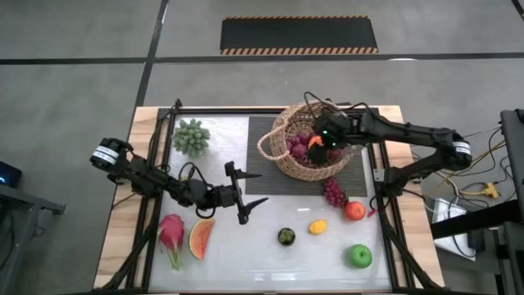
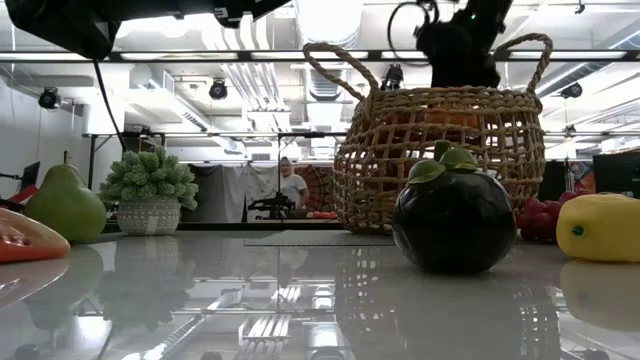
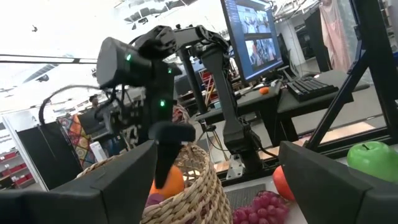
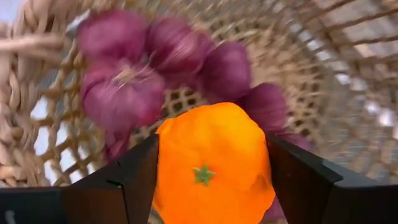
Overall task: Build produce basket
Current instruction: Put the orange into the brown basket, then put the pear into the brown basket
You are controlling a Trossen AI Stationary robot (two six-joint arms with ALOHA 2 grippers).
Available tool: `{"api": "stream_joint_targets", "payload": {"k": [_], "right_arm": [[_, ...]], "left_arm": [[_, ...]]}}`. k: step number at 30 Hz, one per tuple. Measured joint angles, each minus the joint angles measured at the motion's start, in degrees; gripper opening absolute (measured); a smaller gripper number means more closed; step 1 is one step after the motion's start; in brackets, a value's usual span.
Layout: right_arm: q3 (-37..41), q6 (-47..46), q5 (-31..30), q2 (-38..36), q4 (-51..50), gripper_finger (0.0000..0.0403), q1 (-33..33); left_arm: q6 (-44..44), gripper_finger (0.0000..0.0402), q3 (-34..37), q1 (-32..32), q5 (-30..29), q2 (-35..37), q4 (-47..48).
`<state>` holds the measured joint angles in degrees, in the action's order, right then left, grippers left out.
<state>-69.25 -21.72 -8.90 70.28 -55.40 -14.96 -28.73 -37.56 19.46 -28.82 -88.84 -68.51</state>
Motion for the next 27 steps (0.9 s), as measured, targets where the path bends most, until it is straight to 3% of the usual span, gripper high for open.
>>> {"api": "stream_joint_targets", "payload": {"k": [5,16,27], "right_arm": [[0.02,3.37,4.90,4.05,0.02,0.0262,0.06],[-1.26,3.68,4.86,8.31,-0.68,0.0354,0.02],[-6.62,2.19,4.66,3.42,-2.61,0.0349,2.84]], "left_arm": [[0.00,0.0319,0.00,0.00,0.00,0.00,-0.02],[0.05,0.0319,0.00,0.04,0.02,0.00,0.00],[7.13,0.0319,0.11,0.09,-0.18,0.00,0.09]]}}
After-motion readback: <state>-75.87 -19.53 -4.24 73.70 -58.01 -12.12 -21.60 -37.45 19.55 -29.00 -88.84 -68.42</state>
